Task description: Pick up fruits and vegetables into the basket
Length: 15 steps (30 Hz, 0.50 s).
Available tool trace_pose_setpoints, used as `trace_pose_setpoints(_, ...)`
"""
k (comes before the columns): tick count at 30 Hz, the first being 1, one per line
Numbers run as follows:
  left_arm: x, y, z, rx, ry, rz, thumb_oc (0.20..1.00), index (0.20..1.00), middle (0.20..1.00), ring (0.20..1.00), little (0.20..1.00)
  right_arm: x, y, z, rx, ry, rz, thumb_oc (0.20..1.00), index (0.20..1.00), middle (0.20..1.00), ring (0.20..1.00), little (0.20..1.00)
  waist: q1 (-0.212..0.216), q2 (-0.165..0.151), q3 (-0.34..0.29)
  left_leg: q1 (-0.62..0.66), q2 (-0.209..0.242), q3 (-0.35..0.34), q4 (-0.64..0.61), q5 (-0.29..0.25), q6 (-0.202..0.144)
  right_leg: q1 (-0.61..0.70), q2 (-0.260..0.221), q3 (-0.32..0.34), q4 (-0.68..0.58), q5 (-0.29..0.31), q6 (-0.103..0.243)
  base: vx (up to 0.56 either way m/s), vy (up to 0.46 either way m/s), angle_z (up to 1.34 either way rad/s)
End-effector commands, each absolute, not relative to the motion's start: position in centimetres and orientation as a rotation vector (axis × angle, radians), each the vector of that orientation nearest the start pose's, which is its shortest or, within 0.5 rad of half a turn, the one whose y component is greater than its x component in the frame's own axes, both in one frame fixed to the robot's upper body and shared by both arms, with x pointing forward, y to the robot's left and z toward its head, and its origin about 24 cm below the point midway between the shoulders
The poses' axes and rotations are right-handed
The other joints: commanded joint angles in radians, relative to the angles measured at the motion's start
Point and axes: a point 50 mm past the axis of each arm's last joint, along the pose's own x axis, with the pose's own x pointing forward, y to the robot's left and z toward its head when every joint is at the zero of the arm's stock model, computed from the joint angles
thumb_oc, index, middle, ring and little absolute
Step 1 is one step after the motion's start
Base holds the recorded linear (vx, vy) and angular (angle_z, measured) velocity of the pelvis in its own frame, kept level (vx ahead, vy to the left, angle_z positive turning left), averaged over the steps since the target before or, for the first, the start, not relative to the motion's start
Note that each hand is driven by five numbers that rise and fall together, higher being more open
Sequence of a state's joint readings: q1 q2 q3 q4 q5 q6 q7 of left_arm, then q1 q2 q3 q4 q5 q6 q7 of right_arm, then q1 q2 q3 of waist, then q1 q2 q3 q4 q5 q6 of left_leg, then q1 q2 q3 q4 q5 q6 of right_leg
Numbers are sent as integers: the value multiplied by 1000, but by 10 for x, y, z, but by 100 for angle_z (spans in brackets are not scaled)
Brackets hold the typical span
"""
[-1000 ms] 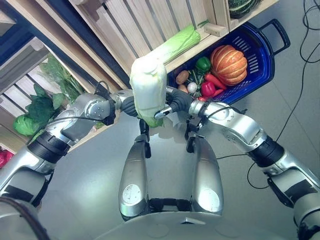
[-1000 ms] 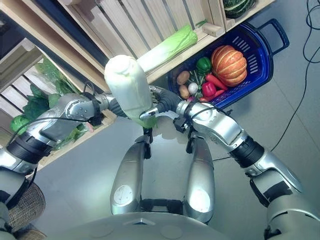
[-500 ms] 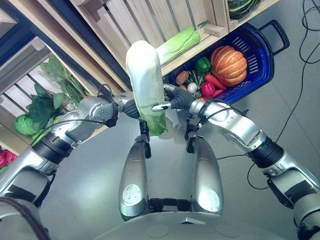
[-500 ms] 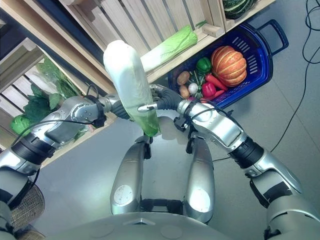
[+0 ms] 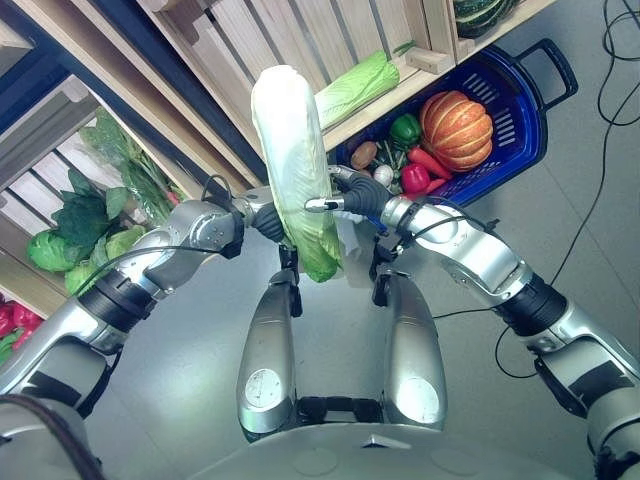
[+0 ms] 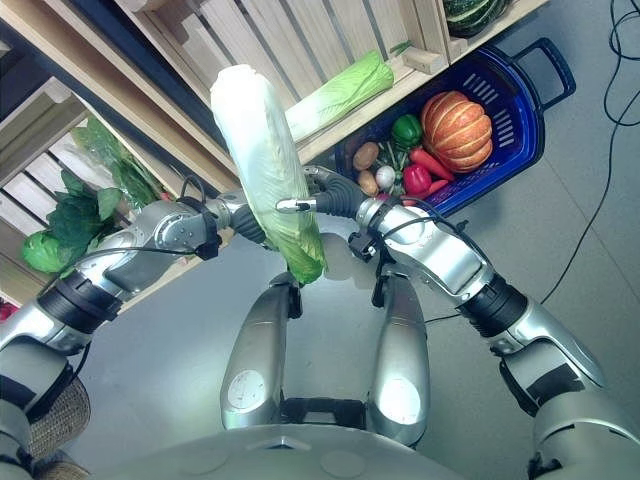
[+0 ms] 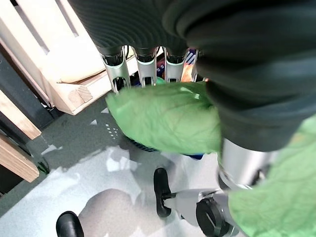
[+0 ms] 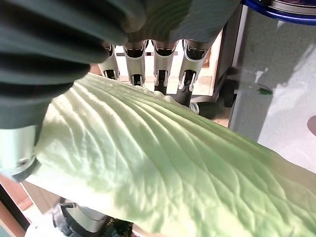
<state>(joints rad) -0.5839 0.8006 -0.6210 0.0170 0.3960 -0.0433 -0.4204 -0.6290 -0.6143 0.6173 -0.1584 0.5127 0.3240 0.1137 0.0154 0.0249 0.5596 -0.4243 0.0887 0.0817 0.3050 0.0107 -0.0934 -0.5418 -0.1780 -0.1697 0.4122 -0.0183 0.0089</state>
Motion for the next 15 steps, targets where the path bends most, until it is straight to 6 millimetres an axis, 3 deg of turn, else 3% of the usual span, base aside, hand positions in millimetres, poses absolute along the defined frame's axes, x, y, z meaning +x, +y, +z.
trace_pose_setpoints(1, 293, 134, 121, 1378, -227, -787, 1000, 1000, 1000, 1000, 1000, 271, -67, 220, -169, -454, 849, 200, 200, 200, 200, 200, -35, 7, -40, -8, -33, 61, 20, -70, 68, 52, 10, 18, -61, -20, 87, 0, 0, 0)
trace_pose_setpoints(5, 295, 152, 114, 1353, -163, -701, 1000, 1000, 1000, 1000, 1000, 269, -92, 235, -118, -544, 751, 200, 200, 200, 200, 200, -50, 12, -40, -14, -27, 71, 24, -74, 65, 39, 13, 18, -46, -27, 86, 0, 6, -2)
trace_pose_setpoints(8, 294, 178, 106, 1308, -101, -587, 1000, 1000, 1000, 1000, 1000, 265, -129, 250, -57, -664, 620, 200, 200, 200, 200, 200, -73, 22, -40, -18, -19, 82, 32, -85, 62, 24, 17, 22, -21, -46, 86, -4, 24, -11)
trace_pose_setpoints(9, 294, 179, 106, 1305, -98, -580, 1000, 1000, 1000, 1000, 1000, 264, -131, 251, -52, -672, 610, 200, 200, 200, 200, 200, -74, 22, -40, -19, -19, 83, 33, -85, 61, 23, 17, 22, -19, -47, 86, -18, 39, -9)
trace_pose_setpoints(10, 294, 188, 105, 1276, -81, -536, 1000, 1000, 1000, 1000, 1000, 262, -146, 255, -34, -714, 562, 200, 200, 200, 200, 200, -84, 27, -40, -26, -17, 88, 36, -86, 61, 12, 20, 23, -8, -52, 84, -22, 34, -9)
trace_pose_setpoints(15, 293, 206, 107, 1222, -78, -416, 1000, 1000, 1000, 1000, 1000, 256, -186, 264, 14, -815, 388, 200, 200, 200, 200, 200, -111, 46, -40, -41, -14, 104, 39, -86, 57, -21, 25, 25, 18, -64, 77, -20, 37, -9)
